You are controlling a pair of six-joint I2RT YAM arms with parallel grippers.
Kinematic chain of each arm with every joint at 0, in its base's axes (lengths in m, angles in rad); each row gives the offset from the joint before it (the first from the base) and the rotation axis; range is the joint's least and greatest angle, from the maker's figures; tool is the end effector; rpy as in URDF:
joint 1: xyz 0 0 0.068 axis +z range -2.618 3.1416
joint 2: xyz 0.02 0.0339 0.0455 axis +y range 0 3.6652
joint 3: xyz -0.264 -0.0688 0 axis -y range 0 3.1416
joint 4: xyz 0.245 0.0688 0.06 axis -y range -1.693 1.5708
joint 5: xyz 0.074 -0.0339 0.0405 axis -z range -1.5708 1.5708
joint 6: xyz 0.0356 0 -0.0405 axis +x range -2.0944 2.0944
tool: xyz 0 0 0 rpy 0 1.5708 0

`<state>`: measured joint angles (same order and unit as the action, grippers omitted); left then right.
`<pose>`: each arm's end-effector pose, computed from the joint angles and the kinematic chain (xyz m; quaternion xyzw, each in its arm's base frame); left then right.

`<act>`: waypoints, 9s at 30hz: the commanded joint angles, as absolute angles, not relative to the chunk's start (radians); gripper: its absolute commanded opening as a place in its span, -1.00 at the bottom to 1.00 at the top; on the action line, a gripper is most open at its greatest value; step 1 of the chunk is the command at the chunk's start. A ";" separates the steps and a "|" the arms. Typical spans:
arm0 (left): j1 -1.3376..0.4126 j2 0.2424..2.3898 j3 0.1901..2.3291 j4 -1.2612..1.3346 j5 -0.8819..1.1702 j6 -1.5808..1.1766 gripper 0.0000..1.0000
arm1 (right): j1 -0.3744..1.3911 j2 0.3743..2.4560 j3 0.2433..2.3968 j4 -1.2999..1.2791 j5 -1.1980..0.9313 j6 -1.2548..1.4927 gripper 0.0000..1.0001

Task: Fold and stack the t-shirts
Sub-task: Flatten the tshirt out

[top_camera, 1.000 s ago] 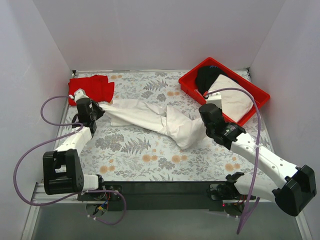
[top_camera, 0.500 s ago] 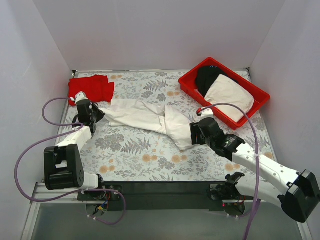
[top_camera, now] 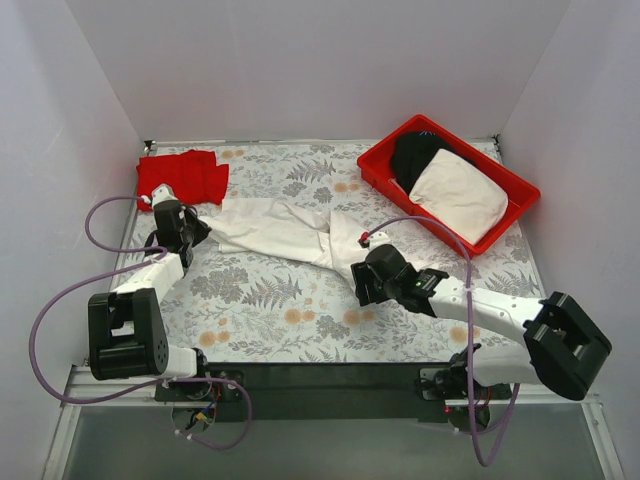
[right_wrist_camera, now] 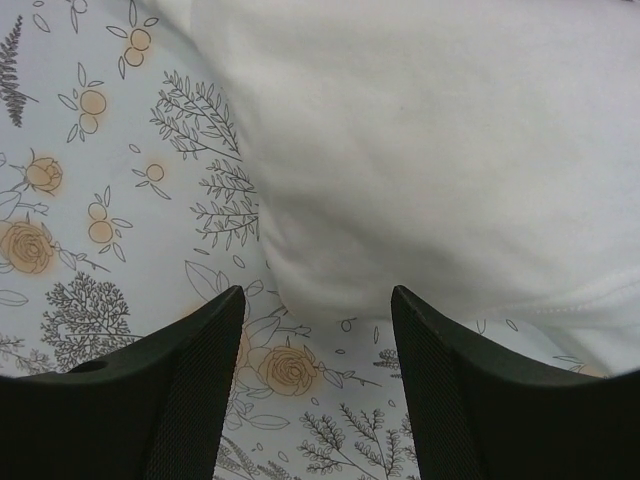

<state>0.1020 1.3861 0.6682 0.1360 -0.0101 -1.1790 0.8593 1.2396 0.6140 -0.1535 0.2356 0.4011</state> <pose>0.2855 0.0296 0.1968 -0.5279 0.7043 -0.2396 0.4097 0.1664 0.1803 0.1920 -0.1640 0.9026 0.1380 0.3733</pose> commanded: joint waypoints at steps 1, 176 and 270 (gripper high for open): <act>0.106 1.379 0.666 0.144 -0.003 -1.174 -1.00 | 0.867 1.285 0.664 -0.107 0.275 0.410 0.09; 0.117 1.410 0.693 0.141 0.118 -1.163 -1.00 | 0.549 1.595 0.971 -0.012 0.246 0.141 -0.31; 0.117 1.215 0.732 0.089 0.021 -1.213 -1.00 | 0.202 0.850 0.793 -0.173 0.067 0.180 -0.97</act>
<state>0.1097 1.2922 0.6739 0.0967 0.0563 -1.1866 0.1856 0.8413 0.6846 -0.2138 0.0700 0.2039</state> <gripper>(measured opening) 0.012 0.020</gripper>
